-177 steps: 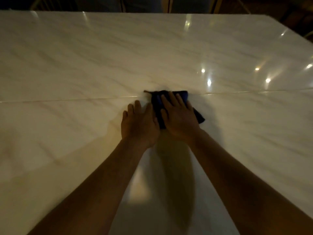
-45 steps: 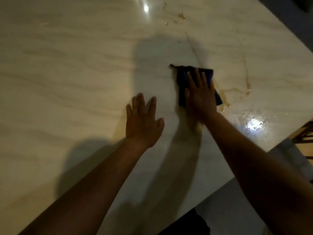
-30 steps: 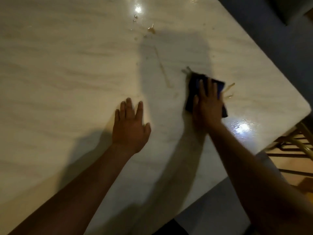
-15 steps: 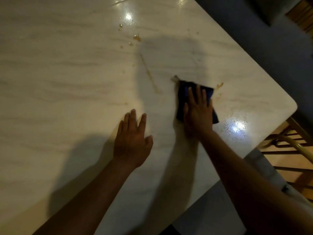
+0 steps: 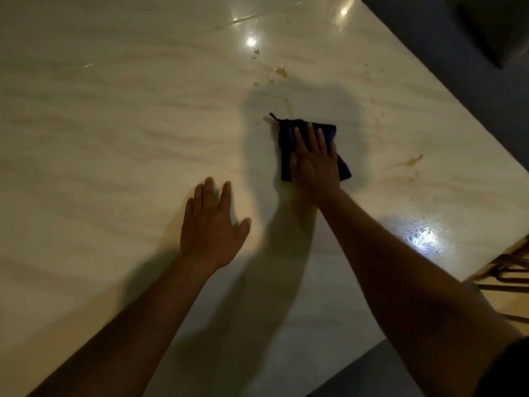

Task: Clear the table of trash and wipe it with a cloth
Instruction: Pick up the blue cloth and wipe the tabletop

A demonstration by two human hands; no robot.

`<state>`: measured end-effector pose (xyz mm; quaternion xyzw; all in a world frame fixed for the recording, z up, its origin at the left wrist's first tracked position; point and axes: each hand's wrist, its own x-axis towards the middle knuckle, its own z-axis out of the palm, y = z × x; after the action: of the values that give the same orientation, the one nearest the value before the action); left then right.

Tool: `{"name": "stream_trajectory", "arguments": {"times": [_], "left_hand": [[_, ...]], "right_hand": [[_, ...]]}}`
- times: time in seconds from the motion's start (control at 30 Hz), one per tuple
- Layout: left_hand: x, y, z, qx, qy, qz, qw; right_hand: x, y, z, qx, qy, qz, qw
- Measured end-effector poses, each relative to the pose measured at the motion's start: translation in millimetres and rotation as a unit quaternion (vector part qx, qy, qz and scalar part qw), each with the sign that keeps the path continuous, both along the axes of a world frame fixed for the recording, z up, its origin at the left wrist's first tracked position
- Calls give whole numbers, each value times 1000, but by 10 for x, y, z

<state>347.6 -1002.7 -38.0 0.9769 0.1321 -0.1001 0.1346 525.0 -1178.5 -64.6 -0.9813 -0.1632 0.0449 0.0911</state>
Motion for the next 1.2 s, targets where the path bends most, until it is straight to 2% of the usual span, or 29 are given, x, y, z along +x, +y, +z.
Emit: {"name": "stream_trajectory", "arguments": {"times": [0.07, 0.17, 0.23, 0.33, 0.4, 0.47, 0.53, 0.57, 0.7, 0.8, 0.87, 1.0, 1.2], "left_hand": [[-38, 68, 27, -8, 9, 12, 1000], [-114, 143, 49, -30, -12, 23, 999], [-128, 174, 55, -33, -17, 23, 999], [-68, 182, 41, -32, -5, 22, 999], [28, 178, 30, -31, 1, 29, 999], [178, 179, 34, -30, -4, 37, 999], [333, 197, 29, -32, -11, 56, 998], [403, 204, 26, -36, -11, 68, 997], [704, 258, -6, -34, -39, 107, 993], [1060, 363, -31, -29, -42, 119, 992], [1311, 440, -51, -38, -45, 128, 990], [1858, 583, -109, -21, -52, 153, 987], [2650, 794, -65, -28, -40, 164, 985]], "right_hand": [[-458, 125, -1, 5, -14, 47, 999], [-1306, 79, 26, 6, 18, 193, 981], [-1346, 4, 66, -7, 26, 259, 966], [-671, 72, 1, -24, -16, 261, 965], [3, 183, -13, -21, -32, 194, 980], [545, 325, 34, -30, -4, 107, 994], [748, 482, 25, -21, 13, 70, 997], [692, 514, 20, -16, 4, 87, 996], [-79, 235, 50, -4, 2, 284, 959], [187, 143, 91, -15, 19, 359, 933], [694, 336, 57, -17, -13, 367, 930], [1753, 931, 14, -45, -1, 332, 942], [2621, 1536, 6, -16, -21, 302, 953]]}}
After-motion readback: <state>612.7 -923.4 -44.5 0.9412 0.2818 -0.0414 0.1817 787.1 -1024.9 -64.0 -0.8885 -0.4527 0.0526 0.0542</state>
